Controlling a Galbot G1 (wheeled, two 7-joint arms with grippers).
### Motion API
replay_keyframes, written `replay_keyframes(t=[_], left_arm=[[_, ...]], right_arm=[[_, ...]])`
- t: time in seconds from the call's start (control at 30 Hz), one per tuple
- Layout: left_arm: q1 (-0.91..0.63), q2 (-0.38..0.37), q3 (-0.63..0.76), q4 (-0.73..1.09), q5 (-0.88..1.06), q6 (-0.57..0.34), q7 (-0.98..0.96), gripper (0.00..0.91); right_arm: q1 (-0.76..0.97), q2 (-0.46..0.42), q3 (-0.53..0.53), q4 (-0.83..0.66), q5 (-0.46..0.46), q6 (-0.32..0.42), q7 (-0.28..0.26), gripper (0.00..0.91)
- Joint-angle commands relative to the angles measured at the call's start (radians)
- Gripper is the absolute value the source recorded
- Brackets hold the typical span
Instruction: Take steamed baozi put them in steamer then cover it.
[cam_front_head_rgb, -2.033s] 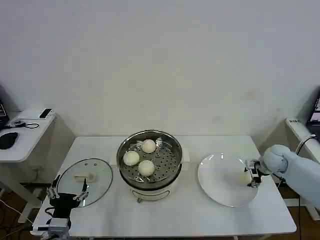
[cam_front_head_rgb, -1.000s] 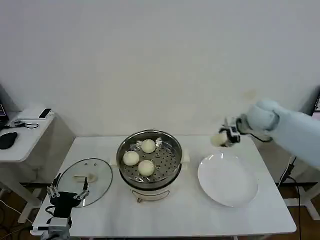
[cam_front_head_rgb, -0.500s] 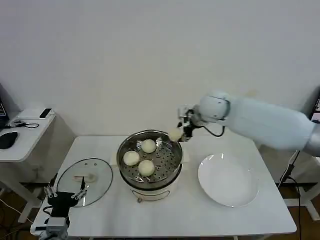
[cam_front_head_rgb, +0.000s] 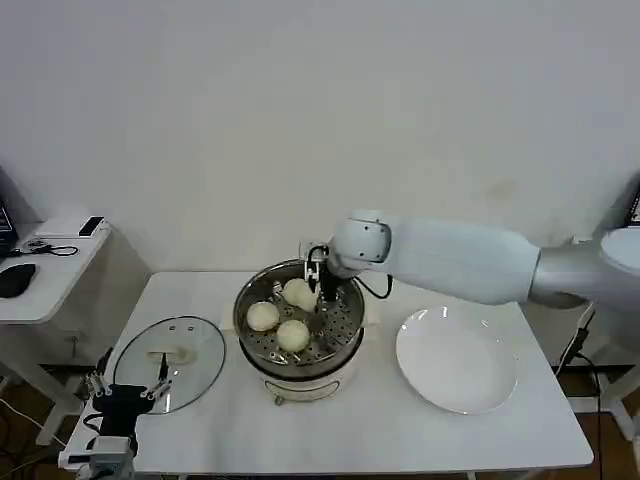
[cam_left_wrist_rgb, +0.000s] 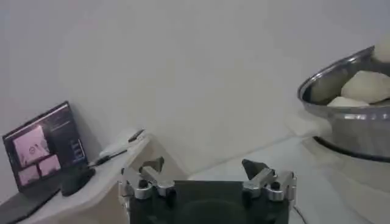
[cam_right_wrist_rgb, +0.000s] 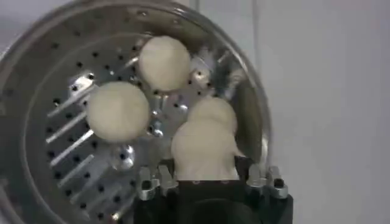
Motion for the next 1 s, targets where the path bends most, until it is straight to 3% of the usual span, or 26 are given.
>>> replay_keyframes(t=[0.03,0.67,0.7,1.0], left_arm=[[-0.001,0.001,0.0,0.008,-0.001,-0.001,-0.001,0.907],[-0.007,-0.002,0.007,0.015,0.003,-0.001,0.0,0.907],[-0.007,-0.002,0.007,0.015,0.003,-0.001,-0.001,0.907],[-0.008,-0.001,0.008,0.016,0.003,0.0,0.0,0.907]], right_arm=[[-0.025,0.012,-0.021,-0.006,0.0,-0.03,0.007,0.665],[-0.024,-0.078,-0.018,0.041,-0.034,-0.03,-0.015,0.665],[-0.025,-0.079,-0.017,0.043,-0.033,-0.029,-0.013,0.907],[-0.019,-0.108,0.04,0.077,-0.015,-0.028,0.032,0.907]])
